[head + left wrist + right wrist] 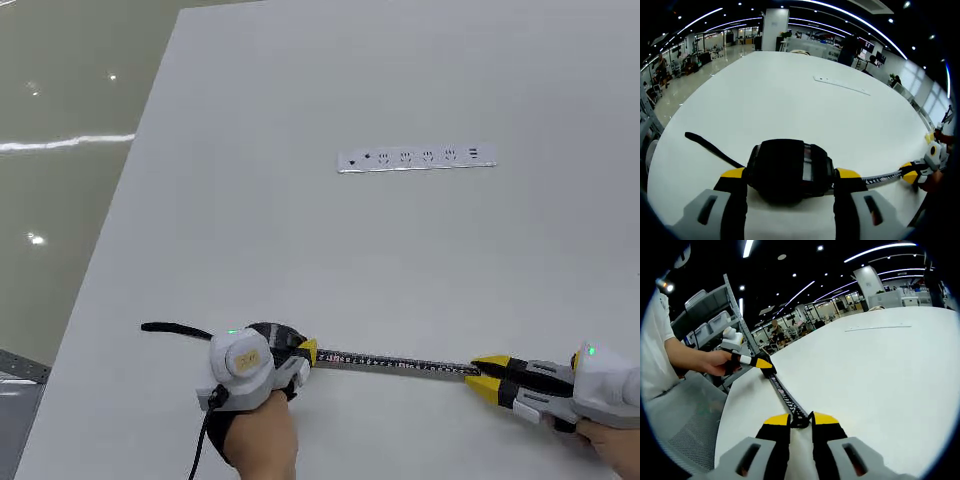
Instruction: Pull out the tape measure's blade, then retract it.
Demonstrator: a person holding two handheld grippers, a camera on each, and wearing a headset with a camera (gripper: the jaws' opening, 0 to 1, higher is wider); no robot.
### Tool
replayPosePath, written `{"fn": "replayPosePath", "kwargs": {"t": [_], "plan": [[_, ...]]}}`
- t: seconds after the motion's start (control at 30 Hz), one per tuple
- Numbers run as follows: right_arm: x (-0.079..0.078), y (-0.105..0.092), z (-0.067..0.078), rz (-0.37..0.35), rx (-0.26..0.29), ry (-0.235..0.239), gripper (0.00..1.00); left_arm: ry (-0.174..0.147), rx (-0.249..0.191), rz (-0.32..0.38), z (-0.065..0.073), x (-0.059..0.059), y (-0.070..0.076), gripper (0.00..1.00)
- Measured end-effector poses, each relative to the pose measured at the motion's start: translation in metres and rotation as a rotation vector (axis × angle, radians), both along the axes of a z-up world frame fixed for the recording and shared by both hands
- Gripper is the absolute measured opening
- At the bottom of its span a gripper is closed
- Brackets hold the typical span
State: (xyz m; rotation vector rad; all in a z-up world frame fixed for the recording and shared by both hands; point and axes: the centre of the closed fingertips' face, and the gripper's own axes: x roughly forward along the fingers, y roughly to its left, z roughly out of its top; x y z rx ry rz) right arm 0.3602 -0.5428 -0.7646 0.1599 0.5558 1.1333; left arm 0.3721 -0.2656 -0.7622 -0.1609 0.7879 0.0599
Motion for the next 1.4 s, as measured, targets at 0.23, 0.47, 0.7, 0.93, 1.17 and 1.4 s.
{"fn": "replayPosePath", "kwargs": {"t": [0.23,0.47,0.7,0.93,1.17,1.4], "plan": [[-0.0051,0.0018,0.0010,0.032,-0.036,-0.100,0.14,0.003,0.001,-0.002,-0.0006,0.0005,0.0004,0.68],[-0.0064,0.0009,-0.0015,0.027,-0.106,-0.247,0.13,0.003,0.002,-0.001,-0.0011,0.0001,0.0003,0.68],[-0.0078,0.0010,-0.0027,0.014,-0.127,-0.284,0.13,0.003,0.005,0.001,-0.0022,0.0010,0.0003,0.68],[-0.0054,0.0004,-0.0043,0.013,-0.124,-0.276,0.13,0.003,0.003,0.005,-0.0020,0.0008,0.0005,0.68],[-0.0055,0.0008,-0.0043,0.011,-0.119,-0.267,0.12,0.004,0.002,0.009,-0.0021,0.0011,0.0010,0.68],[-0.0055,0.0005,-0.0048,0.010,-0.116,-0.259,0.12,0.006,0.005,0.010,-0.0024,0.0014,0.0014,0.68]]}}
